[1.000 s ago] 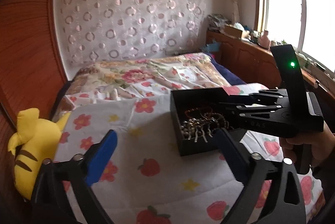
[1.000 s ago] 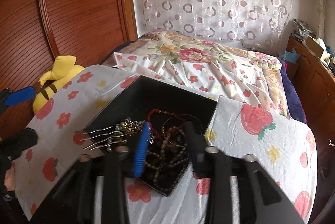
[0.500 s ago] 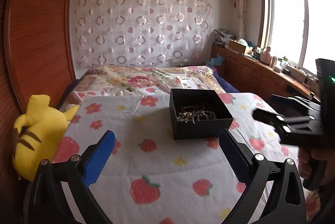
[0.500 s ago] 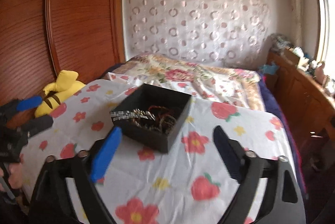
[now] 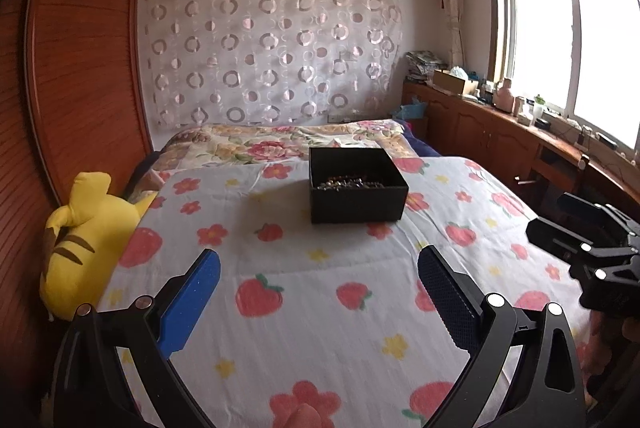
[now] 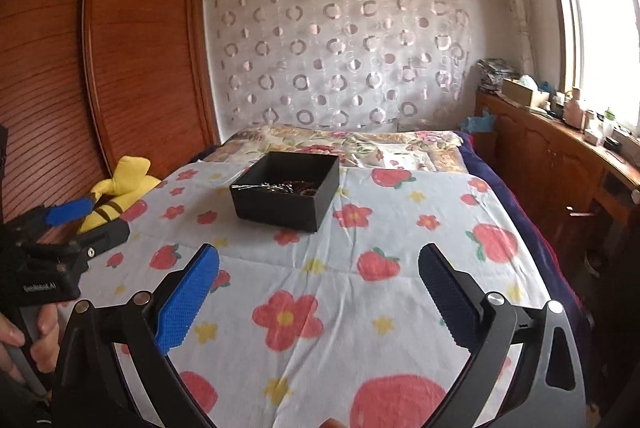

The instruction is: Organize jewelry

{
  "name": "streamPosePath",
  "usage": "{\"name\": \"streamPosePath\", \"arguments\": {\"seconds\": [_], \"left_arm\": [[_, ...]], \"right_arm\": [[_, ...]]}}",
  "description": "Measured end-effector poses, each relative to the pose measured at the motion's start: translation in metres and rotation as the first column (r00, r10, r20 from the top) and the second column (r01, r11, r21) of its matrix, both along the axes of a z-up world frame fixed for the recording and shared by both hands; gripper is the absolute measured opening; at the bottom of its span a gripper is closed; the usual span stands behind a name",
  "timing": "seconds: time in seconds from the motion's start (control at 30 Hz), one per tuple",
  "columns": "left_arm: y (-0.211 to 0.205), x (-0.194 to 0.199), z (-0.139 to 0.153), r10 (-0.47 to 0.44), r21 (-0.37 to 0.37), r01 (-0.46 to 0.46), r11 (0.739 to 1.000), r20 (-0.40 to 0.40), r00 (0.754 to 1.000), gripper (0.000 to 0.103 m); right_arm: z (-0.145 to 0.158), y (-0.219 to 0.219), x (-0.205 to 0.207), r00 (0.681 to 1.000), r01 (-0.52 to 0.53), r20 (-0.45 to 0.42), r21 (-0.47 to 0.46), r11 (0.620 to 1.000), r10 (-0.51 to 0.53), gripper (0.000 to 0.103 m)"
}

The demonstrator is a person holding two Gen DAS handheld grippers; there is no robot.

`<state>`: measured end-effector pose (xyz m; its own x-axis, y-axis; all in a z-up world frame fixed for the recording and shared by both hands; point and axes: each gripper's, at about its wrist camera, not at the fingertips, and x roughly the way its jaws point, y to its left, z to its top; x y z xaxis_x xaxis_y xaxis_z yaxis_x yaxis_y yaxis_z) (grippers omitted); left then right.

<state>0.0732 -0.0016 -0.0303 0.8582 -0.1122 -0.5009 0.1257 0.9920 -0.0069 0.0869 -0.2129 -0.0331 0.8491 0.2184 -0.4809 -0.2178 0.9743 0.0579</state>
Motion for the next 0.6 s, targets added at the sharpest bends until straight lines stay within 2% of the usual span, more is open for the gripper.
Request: {"name": "streamPosePath", "arguments": {"seconds": [0.3, 0.6], "left_arm": [[-0.003, -0.011, -0.006, 0.015, -0.005, -0.016, 1.000, -0.019, 1.000, 0.096], [-0.001, -0.016, -0.005, 0.017, -0.001, -0.017, 1.000, 0.000, 1.000, 0.096]], "right_arm": [[-0.001, -0.005, -0.012, 1.000, 0.020, 0.015, 0.002, 1.000, -0.020, 0.101], [-0.002, -0.006, -0.013, 1.000, 0.019, 0.014, 0.003, 1.000, -0.019, 0.101]]}}
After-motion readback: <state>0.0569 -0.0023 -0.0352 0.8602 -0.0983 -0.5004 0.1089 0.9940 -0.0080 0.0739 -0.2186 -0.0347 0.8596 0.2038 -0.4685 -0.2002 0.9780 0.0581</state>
